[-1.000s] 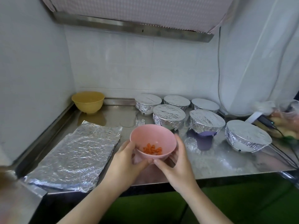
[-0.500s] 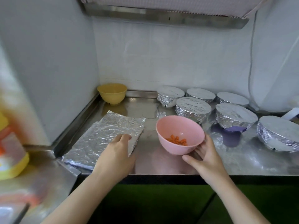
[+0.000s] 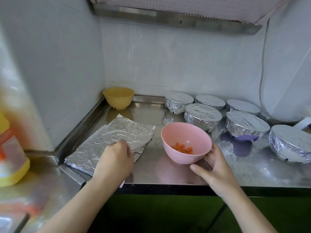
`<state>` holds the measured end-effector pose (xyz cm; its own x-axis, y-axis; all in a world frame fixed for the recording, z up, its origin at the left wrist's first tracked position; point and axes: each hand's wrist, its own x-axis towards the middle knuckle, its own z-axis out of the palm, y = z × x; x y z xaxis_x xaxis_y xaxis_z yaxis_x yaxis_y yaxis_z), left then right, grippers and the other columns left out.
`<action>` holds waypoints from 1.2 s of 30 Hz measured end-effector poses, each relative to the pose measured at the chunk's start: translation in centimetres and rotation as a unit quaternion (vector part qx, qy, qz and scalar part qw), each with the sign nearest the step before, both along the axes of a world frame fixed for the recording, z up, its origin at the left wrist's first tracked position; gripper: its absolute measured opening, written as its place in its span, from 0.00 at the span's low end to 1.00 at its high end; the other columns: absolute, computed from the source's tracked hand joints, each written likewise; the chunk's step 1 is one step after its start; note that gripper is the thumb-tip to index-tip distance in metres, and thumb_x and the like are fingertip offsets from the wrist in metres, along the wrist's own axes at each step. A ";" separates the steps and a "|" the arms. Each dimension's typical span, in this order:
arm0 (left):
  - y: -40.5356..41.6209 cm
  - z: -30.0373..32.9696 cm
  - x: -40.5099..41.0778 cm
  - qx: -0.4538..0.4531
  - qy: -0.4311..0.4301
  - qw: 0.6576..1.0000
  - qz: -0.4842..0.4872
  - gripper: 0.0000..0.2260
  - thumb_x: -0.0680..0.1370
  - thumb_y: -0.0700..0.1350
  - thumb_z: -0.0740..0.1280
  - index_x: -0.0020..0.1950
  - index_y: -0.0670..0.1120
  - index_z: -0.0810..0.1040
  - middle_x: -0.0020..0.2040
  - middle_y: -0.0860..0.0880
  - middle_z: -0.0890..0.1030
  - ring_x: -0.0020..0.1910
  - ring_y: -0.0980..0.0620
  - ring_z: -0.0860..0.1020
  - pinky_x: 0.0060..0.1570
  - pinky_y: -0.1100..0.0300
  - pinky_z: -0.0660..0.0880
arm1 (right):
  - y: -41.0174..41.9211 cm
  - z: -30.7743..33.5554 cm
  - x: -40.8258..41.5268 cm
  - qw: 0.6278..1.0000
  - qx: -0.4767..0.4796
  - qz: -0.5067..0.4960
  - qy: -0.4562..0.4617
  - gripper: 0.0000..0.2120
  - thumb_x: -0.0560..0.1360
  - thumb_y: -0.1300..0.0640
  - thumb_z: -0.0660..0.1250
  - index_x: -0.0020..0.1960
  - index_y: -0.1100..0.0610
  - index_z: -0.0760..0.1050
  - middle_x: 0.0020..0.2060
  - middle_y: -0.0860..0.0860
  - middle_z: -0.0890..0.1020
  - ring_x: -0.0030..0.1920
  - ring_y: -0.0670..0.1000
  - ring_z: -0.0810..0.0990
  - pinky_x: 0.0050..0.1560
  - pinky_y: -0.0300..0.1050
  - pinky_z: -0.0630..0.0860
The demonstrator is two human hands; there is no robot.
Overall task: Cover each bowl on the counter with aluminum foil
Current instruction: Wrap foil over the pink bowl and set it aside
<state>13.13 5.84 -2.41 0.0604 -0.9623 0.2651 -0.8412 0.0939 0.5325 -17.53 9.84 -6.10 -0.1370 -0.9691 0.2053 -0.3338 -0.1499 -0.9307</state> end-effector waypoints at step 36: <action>3.3 0.8 -4.6 -0.291 -0.061 0.919 -0.261 0.14 0.77 0.37 0.70 0.62 0.43 0.85 0.64 0.49 0.84 0.65 0.48 0.82 0.62 0.48 0.80 | -4.9 12.8 3.2 0.991 0.049 -0.082 0.092 0.18 0.74 0.52 0.76 0.50 0.69 0.80 0.45 0.46 0.63 0.44 0.47 0.59 0.43 0.49 0.72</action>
<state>8.49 9.10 -1.59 -0.4326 -0.5455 0.7179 -0.6510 0.7398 0.1698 -14.32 4.98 6.67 -0.2638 -0.9533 0.1471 -0.5120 0.0092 -0.8589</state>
